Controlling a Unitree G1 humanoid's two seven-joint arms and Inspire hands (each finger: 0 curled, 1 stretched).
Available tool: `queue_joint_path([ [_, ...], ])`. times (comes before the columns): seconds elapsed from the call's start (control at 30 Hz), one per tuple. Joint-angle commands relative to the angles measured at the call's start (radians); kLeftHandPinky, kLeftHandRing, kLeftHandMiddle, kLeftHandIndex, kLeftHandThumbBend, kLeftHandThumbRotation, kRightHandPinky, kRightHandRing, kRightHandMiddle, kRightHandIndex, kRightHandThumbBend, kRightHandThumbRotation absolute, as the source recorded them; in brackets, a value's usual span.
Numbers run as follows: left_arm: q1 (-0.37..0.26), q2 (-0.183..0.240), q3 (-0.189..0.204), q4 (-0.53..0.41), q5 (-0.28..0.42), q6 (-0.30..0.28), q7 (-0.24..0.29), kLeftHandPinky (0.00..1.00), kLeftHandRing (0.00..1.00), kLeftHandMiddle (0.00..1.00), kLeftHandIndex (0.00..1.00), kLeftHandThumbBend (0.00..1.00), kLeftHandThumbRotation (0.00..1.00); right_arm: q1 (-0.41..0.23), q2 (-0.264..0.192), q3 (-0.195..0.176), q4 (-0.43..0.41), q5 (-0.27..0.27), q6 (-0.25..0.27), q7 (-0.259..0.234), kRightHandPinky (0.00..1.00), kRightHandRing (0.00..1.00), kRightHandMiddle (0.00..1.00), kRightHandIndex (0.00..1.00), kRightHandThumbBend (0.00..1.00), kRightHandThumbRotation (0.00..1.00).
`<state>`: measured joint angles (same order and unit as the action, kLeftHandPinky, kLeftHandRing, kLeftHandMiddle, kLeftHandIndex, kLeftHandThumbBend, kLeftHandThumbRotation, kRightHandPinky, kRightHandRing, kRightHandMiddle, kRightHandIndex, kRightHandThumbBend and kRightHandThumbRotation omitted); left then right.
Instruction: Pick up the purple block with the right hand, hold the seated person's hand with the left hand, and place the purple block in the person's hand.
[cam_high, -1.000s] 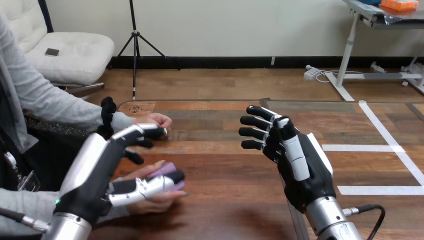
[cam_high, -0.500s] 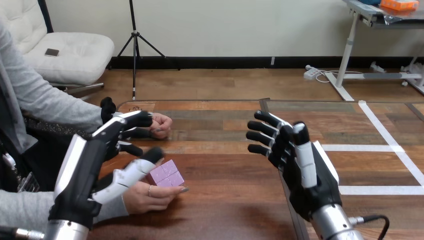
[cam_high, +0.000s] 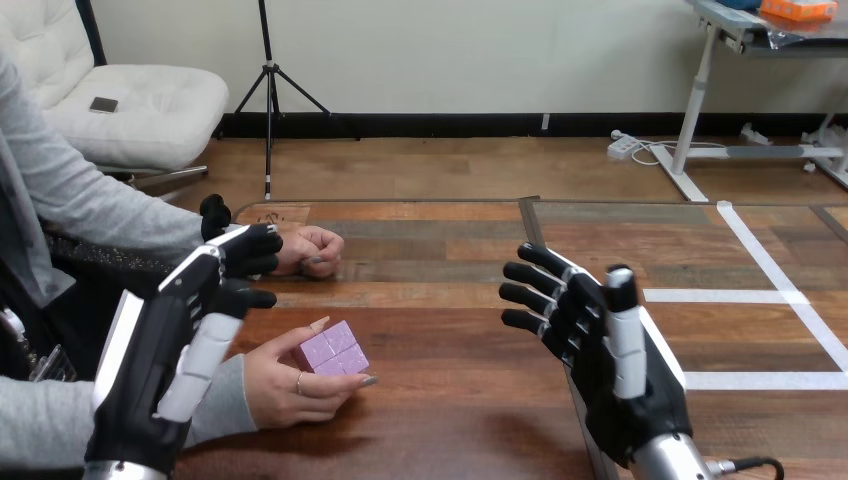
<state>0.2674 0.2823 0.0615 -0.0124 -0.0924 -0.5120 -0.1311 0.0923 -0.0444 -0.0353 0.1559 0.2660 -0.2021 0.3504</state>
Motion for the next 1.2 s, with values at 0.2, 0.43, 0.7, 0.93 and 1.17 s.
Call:
queue_joint_path([
  [0.2, 0.001, -0.015, 0.026, -0.008, -0.12, -0.005, -0.084, 0.74, 0.84, 0.82, 0.8, 0.88, 1.0, -0.001, 0.008, -0.04, -0.049, 0.053, -0.062, 0.022, 0.76, 0.8, 0.8, 0.81, 1.0, 0.98],
  [0.43, 0.046, -0.044, 0.01, -0.008, -0.212, -0.006, -0.171, 0.8, 0.85, 0.84, 0.82, 0.77, 1.0, 0.046, 0.01, -0.06, -0.069, 0.098, -0.083, 0.046, 0.78, 0.81, 0.81, 0.82, 1.0, 1.0],
  [0.7, 0.078, -0.094, -0.009, -0.005, -0.217, -0.018, -0.193, 0.8, 0.85, 0.83, 0.81, 0.65, 1.0, 0.071, 0.004, -0.07, -0.082, 0.134, -0.077, 0.072, 0.8, 0.82, 0.82, 0.82, 0.98, 1.0],
  [0.93, 0.099, -0.139, -0.029, -0.007, -0.205, -0.025, -0.197, 0.79, 0.84, 0.82, 0.79, 0.6, 1.0, 0.088, 0.009, -0.067, -0.109, 0.157, -0.055, 0.08, 0.79, 0.82, 0.83, 0.83, 0.97, 1.0],
  [1.17, 0.12, -0.174, -0.05, -0.018, -0.182, -0.025, -0.197, 0.78, 0.83, 0.82, 0.79, 0.53, 1.0, 0.105, 0.006, -0.06, -0.129, 0.172, -0.046, 0.093, 0.8, 0.84, 0.84, 0.84, 0.95, 1.0],
])
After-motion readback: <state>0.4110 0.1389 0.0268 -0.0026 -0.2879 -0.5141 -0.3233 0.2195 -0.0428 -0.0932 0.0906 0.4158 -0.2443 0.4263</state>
